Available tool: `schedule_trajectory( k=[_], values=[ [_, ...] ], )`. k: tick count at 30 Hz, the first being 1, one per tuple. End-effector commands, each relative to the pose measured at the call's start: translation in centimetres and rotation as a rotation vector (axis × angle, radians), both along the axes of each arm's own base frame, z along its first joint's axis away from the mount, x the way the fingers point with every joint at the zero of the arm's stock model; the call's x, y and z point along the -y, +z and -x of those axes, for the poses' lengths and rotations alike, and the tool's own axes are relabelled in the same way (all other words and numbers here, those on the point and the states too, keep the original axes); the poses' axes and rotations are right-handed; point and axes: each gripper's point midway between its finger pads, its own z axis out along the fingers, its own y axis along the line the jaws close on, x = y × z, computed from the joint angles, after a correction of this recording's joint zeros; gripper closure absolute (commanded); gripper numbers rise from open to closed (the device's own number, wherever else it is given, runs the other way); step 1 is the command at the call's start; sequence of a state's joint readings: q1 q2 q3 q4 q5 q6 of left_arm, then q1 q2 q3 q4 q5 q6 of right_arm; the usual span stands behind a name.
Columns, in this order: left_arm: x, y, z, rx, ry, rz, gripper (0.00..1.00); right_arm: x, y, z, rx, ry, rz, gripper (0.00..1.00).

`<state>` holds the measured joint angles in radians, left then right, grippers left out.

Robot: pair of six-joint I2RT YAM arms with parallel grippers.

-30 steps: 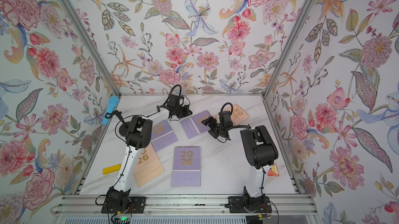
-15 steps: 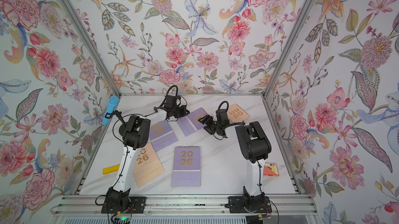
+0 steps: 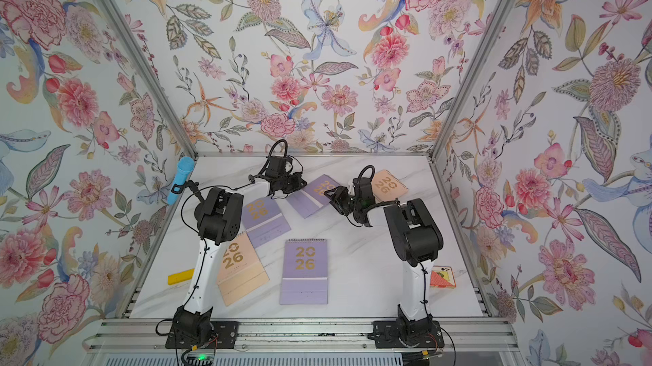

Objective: Stack the calendars
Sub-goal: Pick up the calendar at the center of the board.

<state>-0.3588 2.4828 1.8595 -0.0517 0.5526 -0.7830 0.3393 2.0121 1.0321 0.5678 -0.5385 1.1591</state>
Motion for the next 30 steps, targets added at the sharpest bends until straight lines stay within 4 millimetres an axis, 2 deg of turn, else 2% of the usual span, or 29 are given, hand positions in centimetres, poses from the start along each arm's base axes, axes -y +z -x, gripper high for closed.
schedule_trajectory(
  k=[1, 4, 9, 11, 19, 24, 30],
  values=[
    [1.4, -0.6, 3.4, -0.110, -0.060, 0.011, 1.00, -1.1, 2.2, -0.9, 0.099, 0.002, -0.040, 0.52],
    [1.3, -0.3, 3.4, -0.106, -0.060, 0.014, 1.00, -1.0, 2.2, -1.0, 0.102, -0.007, -0.039, 0.57],
    [1.0, 0.1, 3.4, -0.103, -0.054, 0.016, 1.00, -1.1, 2.4, -1.0, 0.110, -0.011, -0.040, 0.57],
    [1.0, 0.3, 3.5, -0.100, -0.053, 0.019, 1.00, -1.0, 2.2, -1.0, 0.106, -0.023, -0.033, 0.60],
    [0.6, 1.5, 3.9, -0.096, -0.048, 0.068, 1.00, -0.9, 2.4, -1.1, 0.110, -0.045, -0.038, 0.89],
    [0.1, 4.0, 3.5, -0.058, -0.040, 0.087, 1.00, -0.3, 3.6, -0.7, 0.134, -0.045, -0.047, 1.00],
    [-0.6, 7.5, 4.0, -0.005, -0.031, 0.100, 1.00, 0.2, 5.8, 1.0, 0.170, 0.003, -0.034, 1.00]
  ],
)
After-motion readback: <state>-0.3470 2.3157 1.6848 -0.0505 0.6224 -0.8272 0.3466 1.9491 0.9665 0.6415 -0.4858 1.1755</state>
